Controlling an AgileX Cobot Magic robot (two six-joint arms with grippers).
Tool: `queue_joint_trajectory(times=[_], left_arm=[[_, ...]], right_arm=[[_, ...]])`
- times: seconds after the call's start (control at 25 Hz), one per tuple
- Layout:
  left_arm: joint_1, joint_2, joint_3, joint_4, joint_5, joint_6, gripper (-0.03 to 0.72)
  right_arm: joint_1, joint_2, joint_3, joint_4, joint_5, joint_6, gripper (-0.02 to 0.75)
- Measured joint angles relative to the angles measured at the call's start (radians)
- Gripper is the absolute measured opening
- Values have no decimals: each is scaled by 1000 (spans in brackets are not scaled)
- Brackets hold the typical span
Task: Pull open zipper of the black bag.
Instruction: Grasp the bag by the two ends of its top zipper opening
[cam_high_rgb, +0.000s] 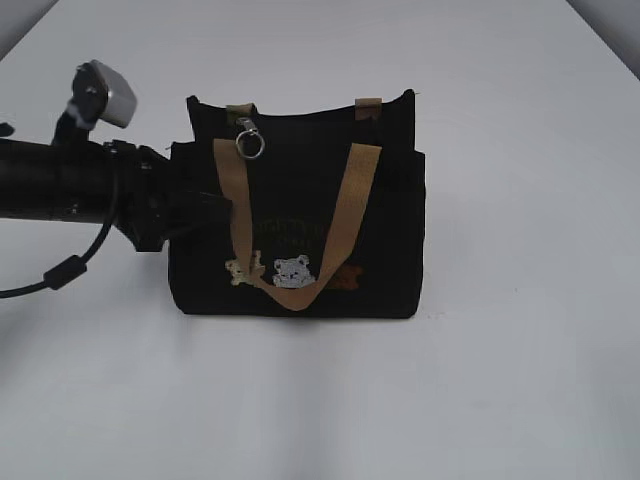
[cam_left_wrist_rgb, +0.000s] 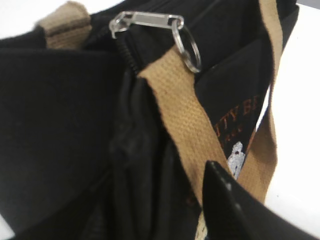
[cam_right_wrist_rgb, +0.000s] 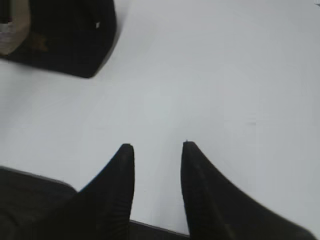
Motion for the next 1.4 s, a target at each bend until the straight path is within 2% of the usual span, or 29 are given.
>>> queue_joint_trajectory(times=[0.04,0.16,0.36,0.44,0.56,0.68,0.84,1.04,1.2,1.4], left_arm=[[-13,14,-16,-1,-6,0,326],[-36,25,-35,-5,-25,1,82],[-47,27,-35,-6,-25,2,67],[-48,27,-35,-7,-26,2,67],[-49,28,-35,-7,-26,2,67],[-49,29,-35,-7,-27,2,67],[-49,29,-35,-7,-27,2,67],[-49,29,-35,-8,-27,2,67],[-50,29,-35,-8,-27,2,67],[-50,29,-35,-8,-27,2,67]], right_arm=[[0,29,-6,41,-5,-47,256],[0,178,-29,254,-95,-229,256],[0,613,-74,662,-325,-617,256],[0,837,-120,856,-356,-788,256],[27,1115,-232,1058,-345,-950,256],[111,1336,-393,1126,-339,-963,256],[225,1561,-577,1143,-327,-838,256],[323,1729,-745,1146,-326,-730,262],[366,1805,-811,1146,-327,-699,266],[373,1856,-834,1147,-351,-659,266]])
